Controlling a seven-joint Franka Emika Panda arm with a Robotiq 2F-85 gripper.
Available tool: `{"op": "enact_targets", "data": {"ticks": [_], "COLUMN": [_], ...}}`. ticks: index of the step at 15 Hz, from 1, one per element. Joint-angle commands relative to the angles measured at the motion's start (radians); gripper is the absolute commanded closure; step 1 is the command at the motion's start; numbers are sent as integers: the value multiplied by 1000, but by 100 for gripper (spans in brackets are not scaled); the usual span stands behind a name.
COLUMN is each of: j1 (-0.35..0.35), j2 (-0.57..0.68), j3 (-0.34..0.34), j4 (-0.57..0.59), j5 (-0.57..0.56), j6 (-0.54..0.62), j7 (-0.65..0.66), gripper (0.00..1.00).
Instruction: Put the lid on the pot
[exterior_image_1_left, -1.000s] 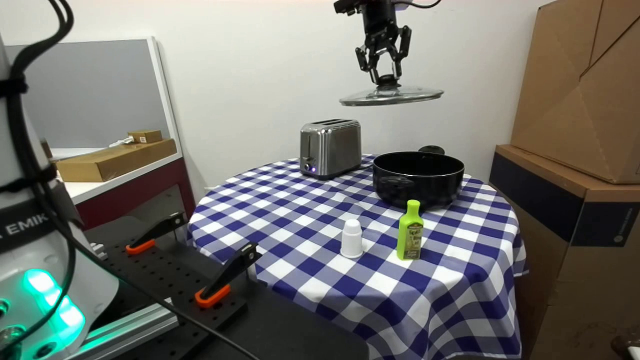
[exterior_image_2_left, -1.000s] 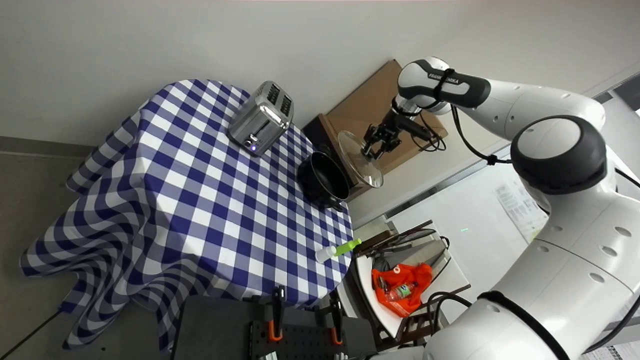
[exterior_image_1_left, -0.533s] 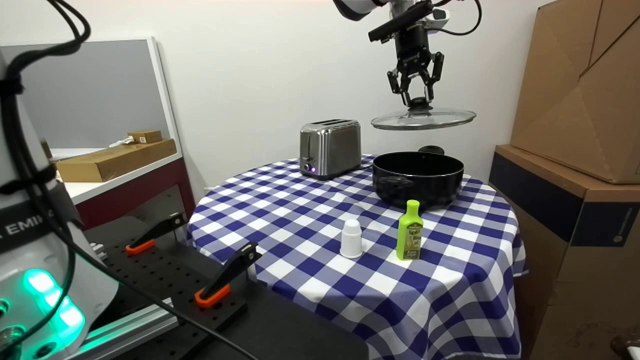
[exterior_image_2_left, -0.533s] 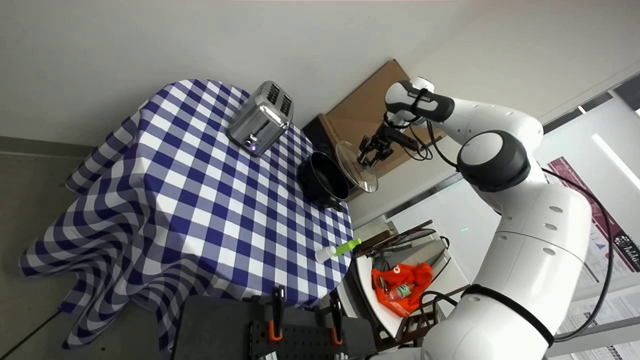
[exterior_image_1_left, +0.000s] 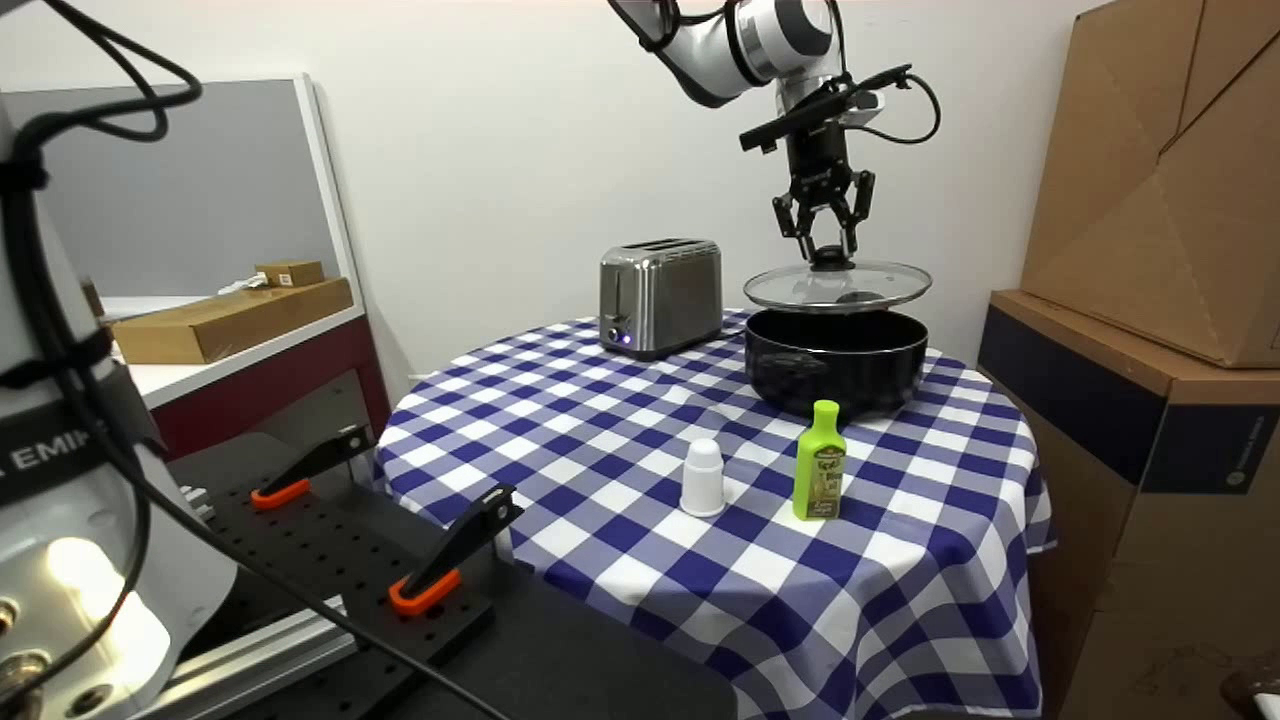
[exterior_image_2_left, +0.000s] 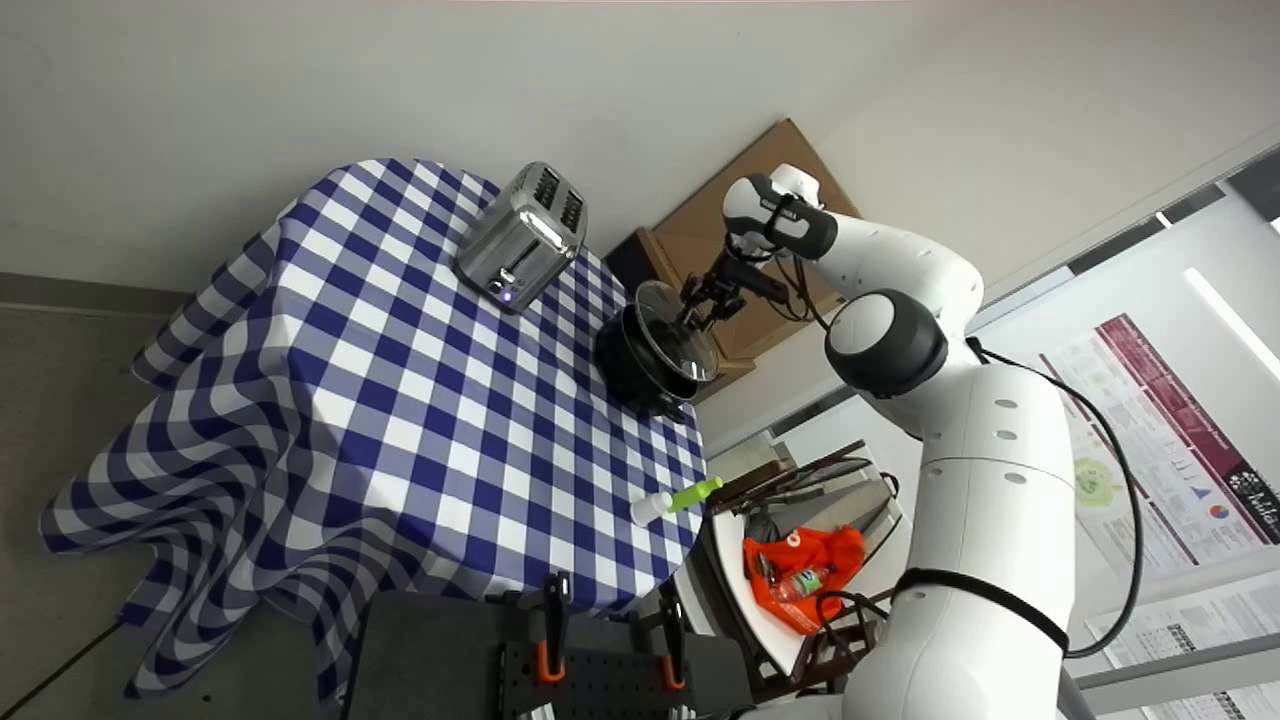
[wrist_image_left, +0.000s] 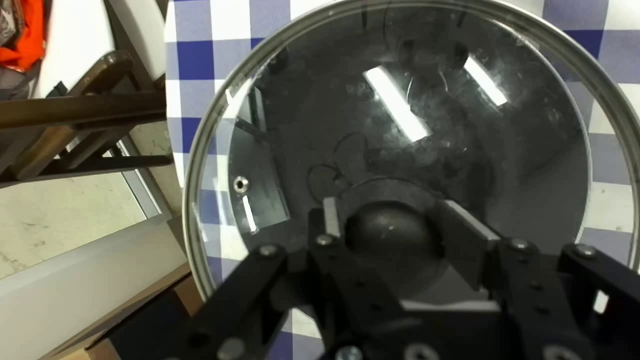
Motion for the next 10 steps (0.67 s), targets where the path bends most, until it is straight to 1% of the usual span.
{"op": "enact_targets", "data": {"ticks": [1, 7, 8, 10], "j1": [1, -4, -7, -7], "j2": [119, 177, 172, 177], "j3": [-10, -12, -1, 1], "j4": [201, 279, 271, 274], "j5": [18, 19, 6, 6], "j6": [-81, -121, -117, -117], "j7": [-21, -25, -19, -20], "gripper": [76, 76, 76, 76]}}
